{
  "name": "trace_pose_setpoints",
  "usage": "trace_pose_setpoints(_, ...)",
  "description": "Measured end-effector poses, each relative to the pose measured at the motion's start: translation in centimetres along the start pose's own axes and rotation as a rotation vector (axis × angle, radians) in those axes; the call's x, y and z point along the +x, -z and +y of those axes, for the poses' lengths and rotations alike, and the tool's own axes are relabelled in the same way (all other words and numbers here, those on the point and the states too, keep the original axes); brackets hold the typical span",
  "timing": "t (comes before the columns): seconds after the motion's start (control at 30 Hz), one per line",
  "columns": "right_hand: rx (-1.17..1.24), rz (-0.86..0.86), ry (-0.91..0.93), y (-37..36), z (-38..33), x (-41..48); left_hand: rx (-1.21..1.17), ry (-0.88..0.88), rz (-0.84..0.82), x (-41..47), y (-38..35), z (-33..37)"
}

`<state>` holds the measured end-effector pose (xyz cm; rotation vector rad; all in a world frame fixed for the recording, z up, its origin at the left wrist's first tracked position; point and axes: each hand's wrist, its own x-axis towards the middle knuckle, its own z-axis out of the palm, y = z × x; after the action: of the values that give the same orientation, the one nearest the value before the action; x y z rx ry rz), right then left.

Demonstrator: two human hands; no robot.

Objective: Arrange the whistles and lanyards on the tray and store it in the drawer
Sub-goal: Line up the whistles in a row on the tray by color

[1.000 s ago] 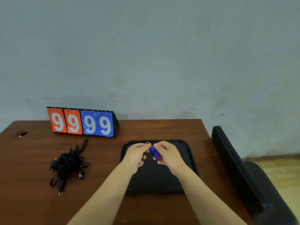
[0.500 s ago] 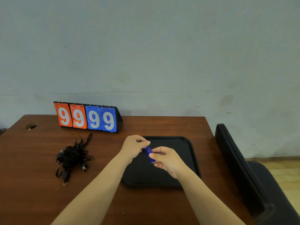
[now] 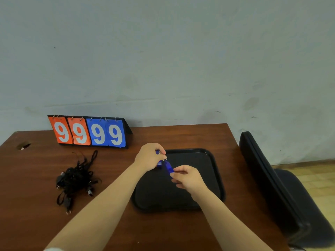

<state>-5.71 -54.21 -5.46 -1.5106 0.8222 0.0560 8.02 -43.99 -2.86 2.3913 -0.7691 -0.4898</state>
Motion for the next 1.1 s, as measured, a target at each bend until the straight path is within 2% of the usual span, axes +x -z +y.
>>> trace_pose_setpoints(0.17, 0.010, 0.036, -0.097, -0.8, -0.4, 2.3, 0.155, -0.070, -0.066, 3.2, 0.1, -0.2)
trace_pose_setpoints(0.37, 0.074, 0.060, -0.268, -1.5, -1.1, 6.5, 0.140, -0.023, -0.047, 7.2, -1.9, -1.9)
trace_pose_setpoints(0.53, 0.054, 0.043, -0.333, -2.4, -0.8, 10.0, 0.180, 0.021, -0.115, 10.7, -3.4, -4.0)
trace_pose_setpoints(0.73, 0.044, 0.004, -0.373, -3.3, 0.1, 12.4, 0.196, 0.005, -0.157, 12.7, -4.7, -6.0)
trace_pose_setpoints(0.93, 0.147, 0.023, -0.336, -3.2, 0.6, 12.9, 0.056, -0.012, -0.184, 13.3, -4.7, -7.1)
trace_pose_setpoints(1.1, 0.033, 0.050, -0.289, -3.5, 0.7, 13.4, 0.082, -0.014, -0.162, 13.4, -4.3, -7.5)
